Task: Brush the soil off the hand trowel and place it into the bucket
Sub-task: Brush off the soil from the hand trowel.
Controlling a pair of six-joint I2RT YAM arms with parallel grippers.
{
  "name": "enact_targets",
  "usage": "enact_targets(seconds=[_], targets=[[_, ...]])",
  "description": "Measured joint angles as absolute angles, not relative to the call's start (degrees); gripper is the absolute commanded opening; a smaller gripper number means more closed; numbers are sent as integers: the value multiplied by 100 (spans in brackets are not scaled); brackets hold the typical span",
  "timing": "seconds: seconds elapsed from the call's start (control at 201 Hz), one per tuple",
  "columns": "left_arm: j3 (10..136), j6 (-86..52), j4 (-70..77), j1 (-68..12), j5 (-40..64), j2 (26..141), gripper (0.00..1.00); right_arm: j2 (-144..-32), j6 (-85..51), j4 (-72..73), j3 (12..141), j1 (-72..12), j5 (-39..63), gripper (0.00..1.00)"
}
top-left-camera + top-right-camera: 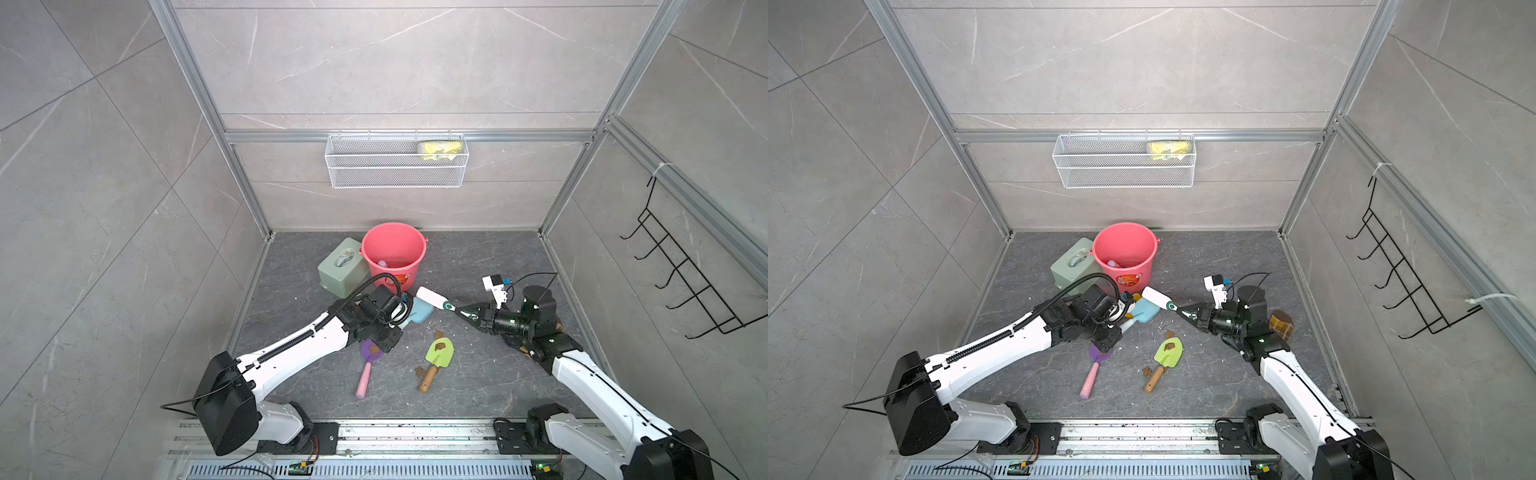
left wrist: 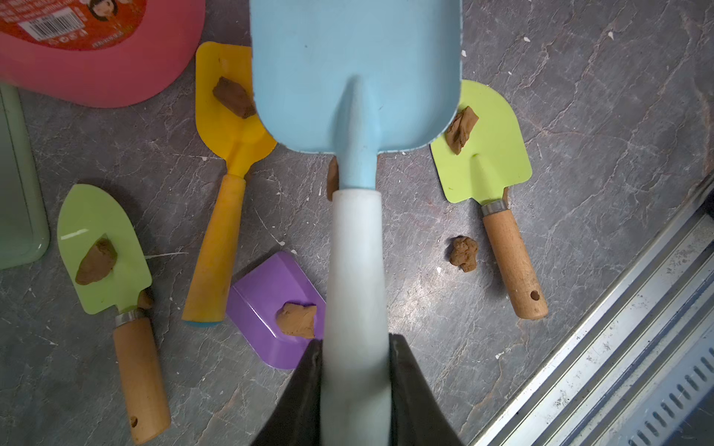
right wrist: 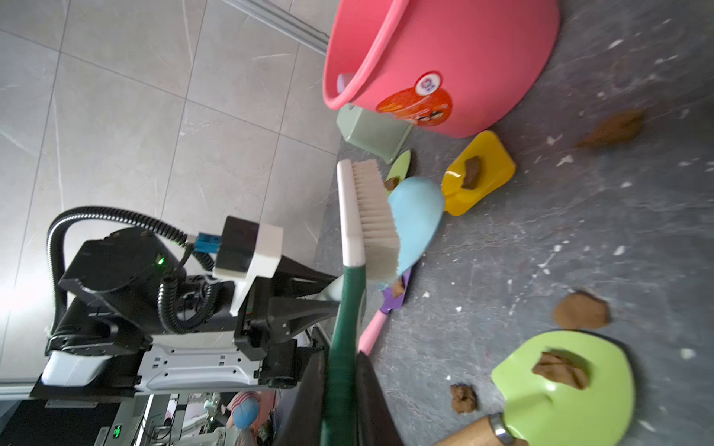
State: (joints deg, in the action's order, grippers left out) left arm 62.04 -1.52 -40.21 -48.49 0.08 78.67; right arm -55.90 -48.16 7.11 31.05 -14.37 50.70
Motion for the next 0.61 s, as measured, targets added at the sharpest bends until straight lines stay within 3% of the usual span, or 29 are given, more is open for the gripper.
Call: enact_targets(seconds=[0.284, 0.607], targets=[[6204, -156, -4023, -4823, 10, 7867, 0, -5743, -4963, 884, 2733, -1973, 4901, 0], [6204, -196, -4018, -4816, 14, 7856, 0, -5968, -4477, 445, 3098, -1103, 5030, 0]])
